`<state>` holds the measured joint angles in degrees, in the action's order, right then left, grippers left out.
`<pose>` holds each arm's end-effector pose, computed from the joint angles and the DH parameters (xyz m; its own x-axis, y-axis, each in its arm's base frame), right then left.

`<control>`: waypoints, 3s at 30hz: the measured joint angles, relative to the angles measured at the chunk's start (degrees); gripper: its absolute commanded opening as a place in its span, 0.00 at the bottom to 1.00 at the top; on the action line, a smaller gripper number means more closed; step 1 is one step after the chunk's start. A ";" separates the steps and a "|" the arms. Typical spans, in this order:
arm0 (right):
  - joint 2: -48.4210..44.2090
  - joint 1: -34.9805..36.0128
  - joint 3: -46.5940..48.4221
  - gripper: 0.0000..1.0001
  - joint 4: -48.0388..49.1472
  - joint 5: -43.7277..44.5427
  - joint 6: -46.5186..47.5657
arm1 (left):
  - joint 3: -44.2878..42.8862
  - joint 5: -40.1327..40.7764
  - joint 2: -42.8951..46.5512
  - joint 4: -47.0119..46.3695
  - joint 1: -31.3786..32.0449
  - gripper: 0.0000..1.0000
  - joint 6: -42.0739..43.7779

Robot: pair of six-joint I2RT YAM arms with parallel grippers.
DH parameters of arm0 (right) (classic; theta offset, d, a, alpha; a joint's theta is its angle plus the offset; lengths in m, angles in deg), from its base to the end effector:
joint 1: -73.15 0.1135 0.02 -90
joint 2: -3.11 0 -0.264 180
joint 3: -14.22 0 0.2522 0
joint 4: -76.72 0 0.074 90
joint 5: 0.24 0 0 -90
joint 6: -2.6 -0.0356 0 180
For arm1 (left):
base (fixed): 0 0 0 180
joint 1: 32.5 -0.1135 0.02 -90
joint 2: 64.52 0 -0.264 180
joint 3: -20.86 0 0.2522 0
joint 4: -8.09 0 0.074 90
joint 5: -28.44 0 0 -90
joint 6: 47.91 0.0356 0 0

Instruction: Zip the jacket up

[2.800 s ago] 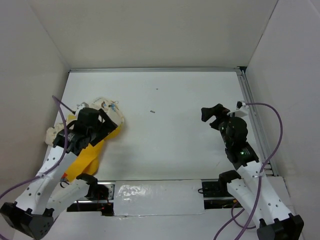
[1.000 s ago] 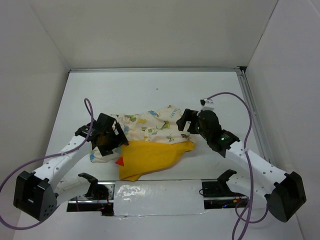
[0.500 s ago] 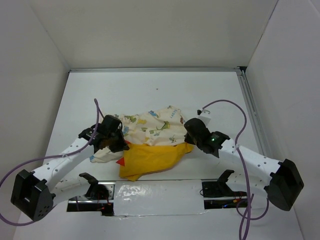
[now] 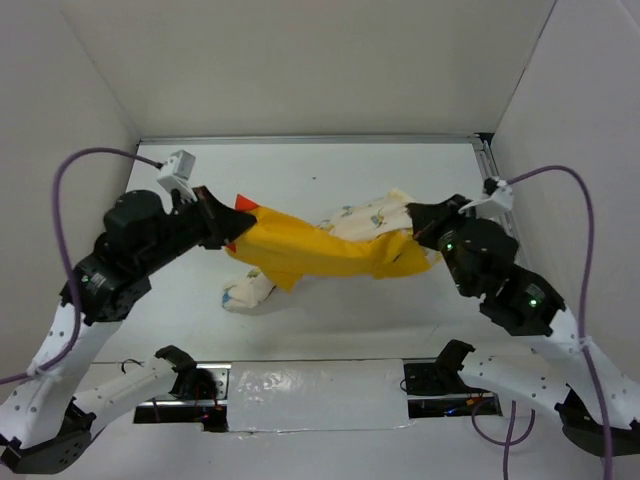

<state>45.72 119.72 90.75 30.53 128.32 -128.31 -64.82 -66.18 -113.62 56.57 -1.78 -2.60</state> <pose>0.1086 0.0824 0.4113 -0.2081 0.5251 -0.8252 -0.0170 0.8416 0.5398 0.1333 -0.0826 0.4408 -0.5318 -0.4994 -0.6840 0.2855 0.6546 -0.7000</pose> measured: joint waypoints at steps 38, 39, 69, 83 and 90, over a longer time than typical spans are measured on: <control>64.04 -20.94 35.56 1.00 -0.83 -30.69 19.61 | -21.40 -3.10 -48.52 5.09 -33.51 0.99 -1.29; 64.48 -20.90 35.56 1.00 -1.36 -30.80 19.69 | -21.40 -3.82 -50.07 6.23 -34.86 0.99 -1.88; 66.12 -11.82 12.46 1.00 8.83 -29.03 9.73 | 31.04 -8.83 -19.02 -13.92 8.13 0.99 -11.91; 54.23 -13.62 -8.83 1.00 20.85 -40.30 3.85 | 18.58 -6.73 -46.45 -16.50 -0.92 0.99 -19.82; 47.08 -5.40 -16.96 1.00 22.58 -39.85 -2.69 | 0.66 -7.78 -59.82 -12.28 -11.87 0.99 -17.86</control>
<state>92.80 114.32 73.79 53.11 88.48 -131.00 -64.16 -73.97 -173.44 44.29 -13.64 -20.45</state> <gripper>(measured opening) 0.995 0.993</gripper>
